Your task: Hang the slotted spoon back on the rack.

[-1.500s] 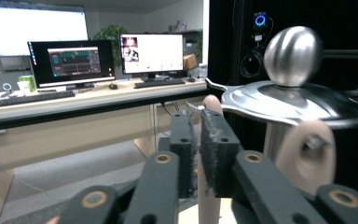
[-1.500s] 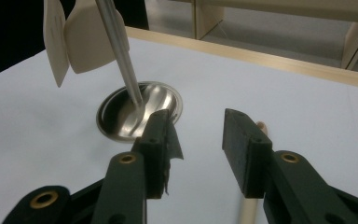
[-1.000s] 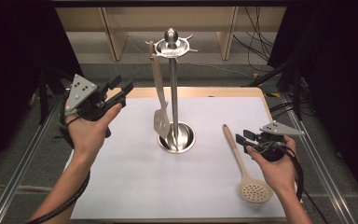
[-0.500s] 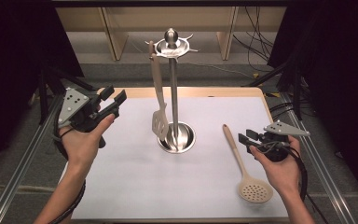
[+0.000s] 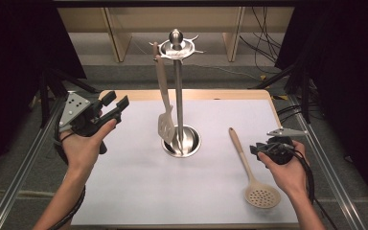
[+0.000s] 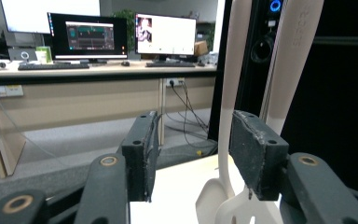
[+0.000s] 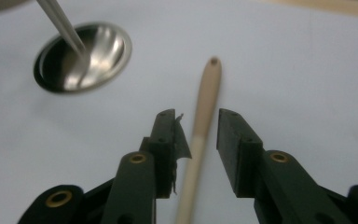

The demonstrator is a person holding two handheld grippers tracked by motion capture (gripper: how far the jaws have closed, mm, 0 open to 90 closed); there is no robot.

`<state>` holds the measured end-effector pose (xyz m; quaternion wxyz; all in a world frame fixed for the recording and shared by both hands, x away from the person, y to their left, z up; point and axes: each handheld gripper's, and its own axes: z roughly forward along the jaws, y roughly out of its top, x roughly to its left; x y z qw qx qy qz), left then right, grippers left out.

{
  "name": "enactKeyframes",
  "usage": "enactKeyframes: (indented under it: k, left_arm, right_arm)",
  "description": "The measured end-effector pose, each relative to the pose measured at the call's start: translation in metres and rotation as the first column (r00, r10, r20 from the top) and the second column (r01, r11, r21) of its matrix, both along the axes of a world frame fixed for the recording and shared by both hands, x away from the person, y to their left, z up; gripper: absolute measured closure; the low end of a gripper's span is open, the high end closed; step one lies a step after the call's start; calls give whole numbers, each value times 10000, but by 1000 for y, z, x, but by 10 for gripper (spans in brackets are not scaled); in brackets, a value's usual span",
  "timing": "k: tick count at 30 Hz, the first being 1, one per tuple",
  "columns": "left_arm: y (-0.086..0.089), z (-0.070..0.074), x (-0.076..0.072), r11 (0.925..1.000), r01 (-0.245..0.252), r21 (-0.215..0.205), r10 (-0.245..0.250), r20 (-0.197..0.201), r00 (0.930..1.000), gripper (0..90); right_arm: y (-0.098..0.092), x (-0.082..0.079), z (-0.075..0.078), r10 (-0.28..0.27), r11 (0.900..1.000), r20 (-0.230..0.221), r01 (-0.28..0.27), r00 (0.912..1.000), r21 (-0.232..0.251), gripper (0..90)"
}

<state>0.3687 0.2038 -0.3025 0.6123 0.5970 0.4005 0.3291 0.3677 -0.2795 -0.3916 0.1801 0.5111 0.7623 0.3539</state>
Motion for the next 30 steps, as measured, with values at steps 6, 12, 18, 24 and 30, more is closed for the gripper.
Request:
enactKeyframes:
  k: [6, 12, 18, 24, 30]
  left_arm:
    - [-1, 2, -3, 10000, 78, -38, -78, 20, 10000, 496]
    - [-4, -2, 0, 9994, 338, -71, -340, -243, 9991, 492]
    - [-3, -2, -1, 9994, 343, -18, -344, -290, 9990, 490]
    - [-4, -1, -3, 9996, 262, -117, -265, -232, 9994, 488]
    - [0, -1, -2, 9998, 90, -180, -93, -178, 9998, 490]
  right_arm:
    - [-1, 4, -16, -222, 9963, -1703, 78, 9851, -851, 726]
    - [6, 16, -33, -34, 9898, -3120, -413, 9501, -1366, 724]
    - [18, 27, -41, -571, 9864, -4081, -116, 9111, -1639, 723]
    - [24, 33, -49, -633, 9774, -4655, -393, 8828, -2075, 714]
    - [22, 36, -55, -365, 9691, -4757, -851, 8788, -2317, 716]
